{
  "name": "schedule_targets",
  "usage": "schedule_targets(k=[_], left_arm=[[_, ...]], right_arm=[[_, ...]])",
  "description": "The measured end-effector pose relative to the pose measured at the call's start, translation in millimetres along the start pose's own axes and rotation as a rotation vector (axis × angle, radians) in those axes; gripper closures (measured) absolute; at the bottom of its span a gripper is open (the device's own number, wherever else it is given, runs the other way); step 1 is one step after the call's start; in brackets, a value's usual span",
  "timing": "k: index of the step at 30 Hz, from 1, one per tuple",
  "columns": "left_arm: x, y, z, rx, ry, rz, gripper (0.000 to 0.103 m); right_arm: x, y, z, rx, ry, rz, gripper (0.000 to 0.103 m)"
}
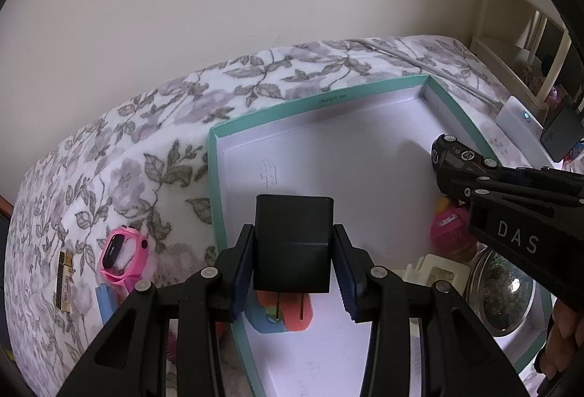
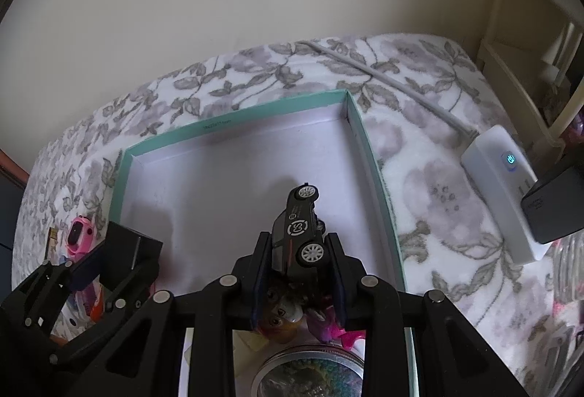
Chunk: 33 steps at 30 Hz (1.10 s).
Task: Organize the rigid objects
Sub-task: 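Open both tools to drop the charger and toy car into the tray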
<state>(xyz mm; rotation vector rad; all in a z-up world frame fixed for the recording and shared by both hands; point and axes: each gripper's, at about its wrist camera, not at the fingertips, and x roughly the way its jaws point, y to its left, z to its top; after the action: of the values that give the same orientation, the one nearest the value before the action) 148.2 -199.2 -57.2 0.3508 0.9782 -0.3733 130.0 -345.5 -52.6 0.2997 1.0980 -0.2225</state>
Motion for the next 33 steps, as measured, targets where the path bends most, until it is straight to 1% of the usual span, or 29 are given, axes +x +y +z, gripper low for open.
schedule_targets(k=[1,3,4,5,9,14,15,16,17,19,22,23,24,27,29,33], left_arm=[[-1,1,1,-0.003,-0.003,-0.001,0.060],[-5,2,3,-0.007,-0.007,-0.001,0.060],[-6,3,4,-0.011,-0.007,-0.003,0.059],[-7,4,4,-0.015,-0.006,-0.004,0.058],[-16,10,9,-0.034,-0.012,-0.003,0.057],[-35,22,17,-0.067,-0.047,0.004,0.055],[-39,27,19,-0.083,-0.052,0.010,0.051],[-40,30,19,-0.092,-0.054,0.012,0.047],[-43,36,21,-0.111,-0.060,0.014,0.045],[-46,45,22,-0.140,-0.062,0.025,0.044],[-49,60,24,-0.190,-0.063,0.049,0.043],[-50,65,24,-0.207,-0.061,0.057,0.043],[-51,71,25,-0.230,-0.061,0.075,0.040],[-54,84,25,-0.273,-0.068,0.090,0.020],[-56,90,24,-0.298,-0.071,0.099,0.019],[-55,104,22,-0.353,-0.062,0.126,0.018]], right_arm=[[-3,0,0,-0.003,-0.005,-0.003,0.071],[-7,0,2,-0.007,-0.015,-0.003,0.066],[-9,1,2,-0.008,-0.020,-0.003,0.059],[-12,1,3,-0.010,-0.027,-0.005,0.055],[-27,6,6,-0.022,-0.064,-0.012,0.055],[-54,10,12,-0.033,-0.137,-0.011,0.055],[-59,11,13,-0.034,-0.148,-0.011,0.055],[-64,12,14,-0.035,-0.160,-0.012,0.052],[-67,13,15,-0.036,-0.169,-0.013,0.047],[-74,16,16,-0.041,-0.186,-0.014,0.040],[-80,21,16,-0.056,-0.198,-0.019,0.039],[-81,23,16,-0.063,-0.200,-0.023,0.037],[-82,24,16,-0.066,-0.203,-0.024,0.035],[-83,27,16,-0.076,-0.209,-0.023,0.027],[-82,29,16,-0.083,-0.207,-0.025,0.020],[-78,32,16,-0.092,-0.201,-0.028,0.015]])
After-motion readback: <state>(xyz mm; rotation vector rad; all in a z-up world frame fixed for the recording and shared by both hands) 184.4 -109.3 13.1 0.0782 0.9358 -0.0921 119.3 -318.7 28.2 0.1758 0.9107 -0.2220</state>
